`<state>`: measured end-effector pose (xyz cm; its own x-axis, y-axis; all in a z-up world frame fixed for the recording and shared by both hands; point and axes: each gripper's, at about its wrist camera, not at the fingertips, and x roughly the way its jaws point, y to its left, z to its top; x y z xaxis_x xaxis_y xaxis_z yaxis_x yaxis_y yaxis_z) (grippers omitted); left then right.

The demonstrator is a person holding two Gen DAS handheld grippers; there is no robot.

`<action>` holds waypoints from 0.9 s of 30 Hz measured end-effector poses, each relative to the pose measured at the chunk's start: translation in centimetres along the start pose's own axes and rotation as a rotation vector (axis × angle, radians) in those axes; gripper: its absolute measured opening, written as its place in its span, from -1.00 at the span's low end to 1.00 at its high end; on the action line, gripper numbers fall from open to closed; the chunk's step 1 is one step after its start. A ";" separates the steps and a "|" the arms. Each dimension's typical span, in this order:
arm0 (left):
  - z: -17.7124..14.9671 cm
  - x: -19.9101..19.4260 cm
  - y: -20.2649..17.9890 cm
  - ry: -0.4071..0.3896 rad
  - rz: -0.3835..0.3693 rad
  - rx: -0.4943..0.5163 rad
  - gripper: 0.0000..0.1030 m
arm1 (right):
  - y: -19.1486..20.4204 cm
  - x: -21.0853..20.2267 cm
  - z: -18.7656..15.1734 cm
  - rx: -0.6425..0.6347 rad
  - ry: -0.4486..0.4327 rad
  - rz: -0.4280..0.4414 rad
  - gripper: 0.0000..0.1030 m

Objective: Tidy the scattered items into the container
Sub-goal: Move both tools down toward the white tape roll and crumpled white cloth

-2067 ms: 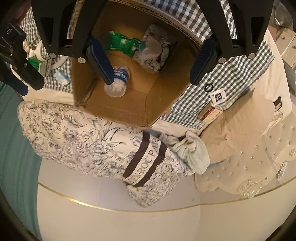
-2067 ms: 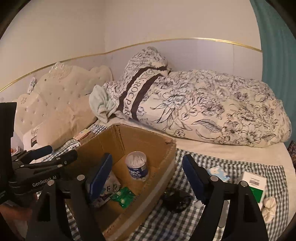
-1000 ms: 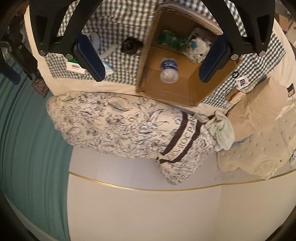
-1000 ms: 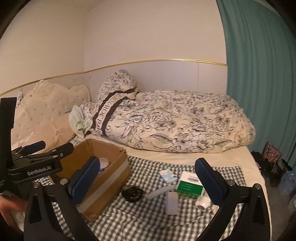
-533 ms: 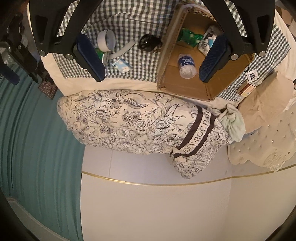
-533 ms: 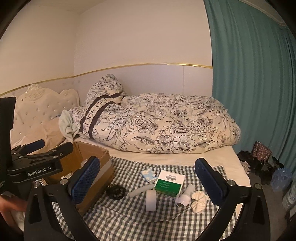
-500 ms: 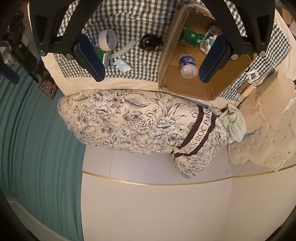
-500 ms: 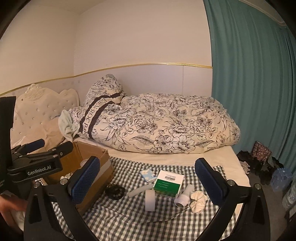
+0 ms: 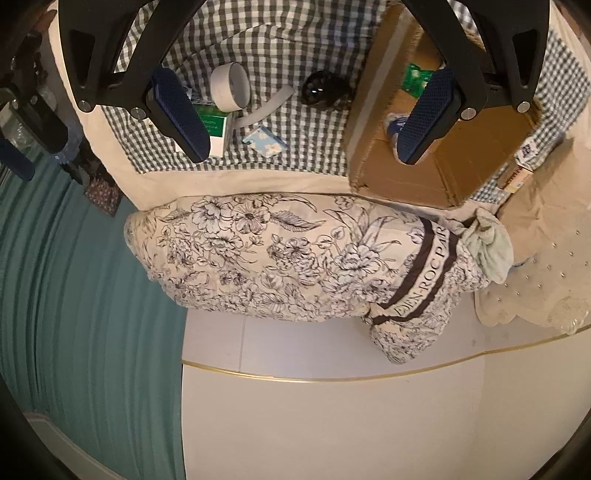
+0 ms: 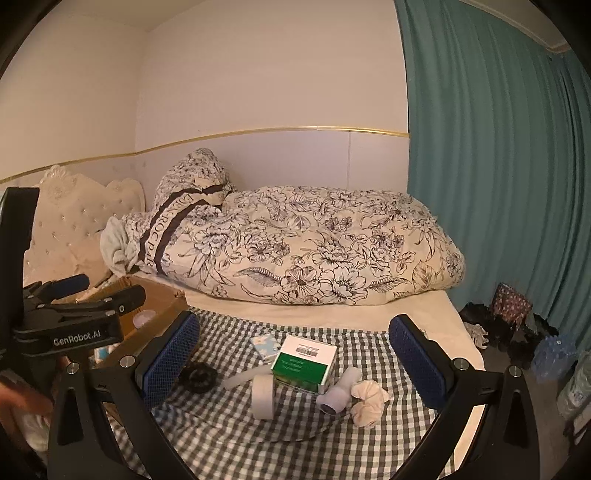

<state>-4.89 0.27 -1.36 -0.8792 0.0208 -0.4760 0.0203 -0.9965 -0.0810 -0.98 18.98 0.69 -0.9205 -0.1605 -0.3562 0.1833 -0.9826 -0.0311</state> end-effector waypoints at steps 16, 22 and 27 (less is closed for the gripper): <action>-4.3 6.5 -5.2 0.097 -0.094 0.097 1.00 | -3.5 2.5 -4.7 0.006 -0.067 0.009 1.00; -6.8 9.2 -7.6 0.134 -0.053 0.182 1.00 | -6.1 5.9 -7.1 -0.023 0.053 -0.101 1.00; -8.8 12.0 -8.8 0.208 -0.092 0.200 1.00 | -8.2 8.5 -8.9 0.001 0.164 -0.126 1.00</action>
<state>-11.40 10.04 -14.02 -0.7564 0.1070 -0.6453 -0.1672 -0.9854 0.0326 -7.23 26.56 -10.43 -0.8674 -0.0192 -0.4973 0.0701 -0.9940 -0.0838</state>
